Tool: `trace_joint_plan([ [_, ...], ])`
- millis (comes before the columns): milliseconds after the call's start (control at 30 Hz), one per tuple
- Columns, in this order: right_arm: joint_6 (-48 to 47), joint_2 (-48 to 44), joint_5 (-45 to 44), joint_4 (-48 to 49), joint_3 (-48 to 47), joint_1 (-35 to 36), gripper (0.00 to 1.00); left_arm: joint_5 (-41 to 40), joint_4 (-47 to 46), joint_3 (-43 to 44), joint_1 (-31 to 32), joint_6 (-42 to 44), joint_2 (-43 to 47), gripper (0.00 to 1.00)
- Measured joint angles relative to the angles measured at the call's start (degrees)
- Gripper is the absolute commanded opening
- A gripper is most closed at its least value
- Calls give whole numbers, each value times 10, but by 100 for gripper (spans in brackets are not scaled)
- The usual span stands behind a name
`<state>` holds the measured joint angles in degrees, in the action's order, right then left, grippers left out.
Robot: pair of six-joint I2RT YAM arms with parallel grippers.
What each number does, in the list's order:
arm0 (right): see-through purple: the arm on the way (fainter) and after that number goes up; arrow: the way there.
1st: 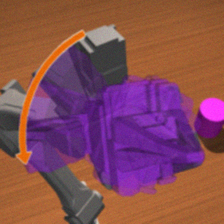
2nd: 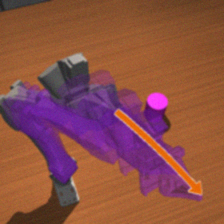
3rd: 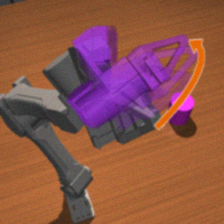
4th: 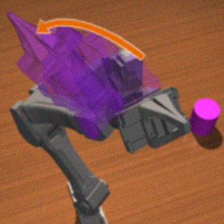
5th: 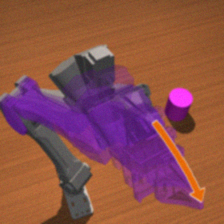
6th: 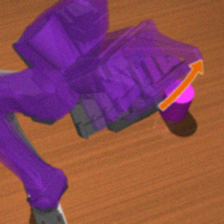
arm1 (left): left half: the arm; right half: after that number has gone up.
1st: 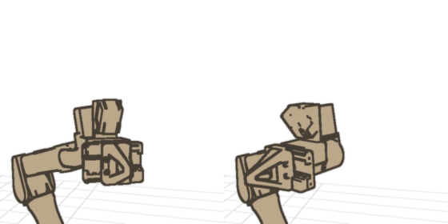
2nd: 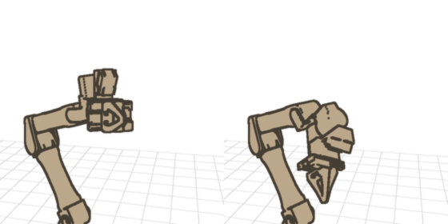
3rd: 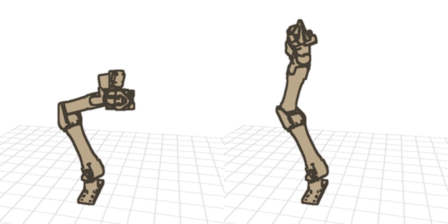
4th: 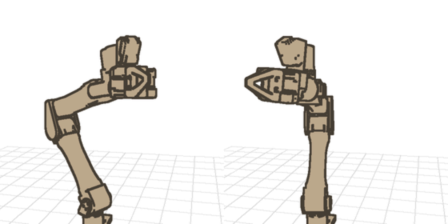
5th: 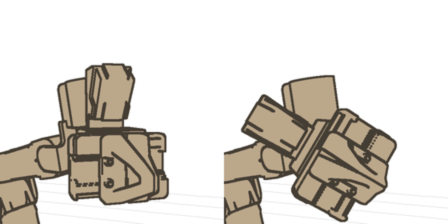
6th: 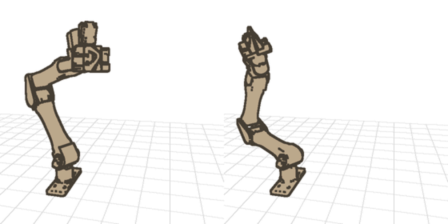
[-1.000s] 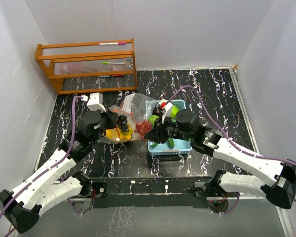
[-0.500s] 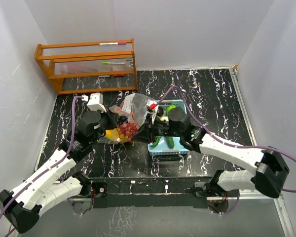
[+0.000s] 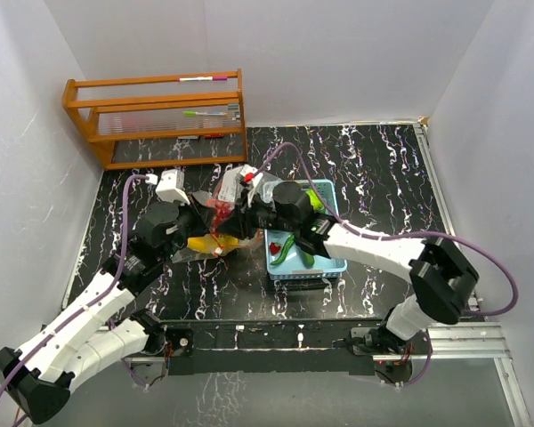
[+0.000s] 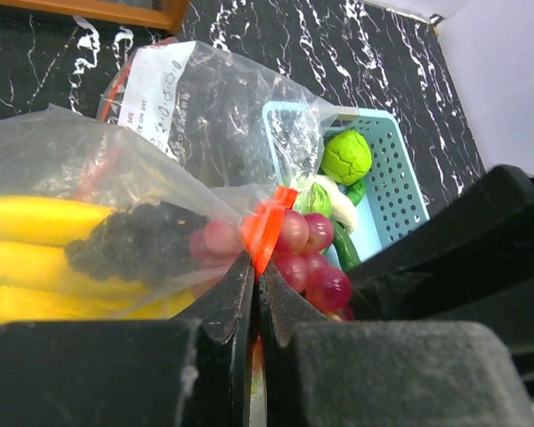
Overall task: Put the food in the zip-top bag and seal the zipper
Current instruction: Place the fake fruit in the zipper food storage bag.
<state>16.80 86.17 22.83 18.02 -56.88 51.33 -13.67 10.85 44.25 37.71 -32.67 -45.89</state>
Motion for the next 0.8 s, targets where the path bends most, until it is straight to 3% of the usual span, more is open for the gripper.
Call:
trace_joint_plan([
  [200,-11,74,-15,-9,-62,2,8,-10,3,0,-11,-2,3,0],
  [567,-35,107,-86,-11,-63,12,14,34,17,2,-7,-13,-1,0],
  [800,-27,122,11,-9,-76,11,41,32,13,2,-7,-12,-5,0],
])
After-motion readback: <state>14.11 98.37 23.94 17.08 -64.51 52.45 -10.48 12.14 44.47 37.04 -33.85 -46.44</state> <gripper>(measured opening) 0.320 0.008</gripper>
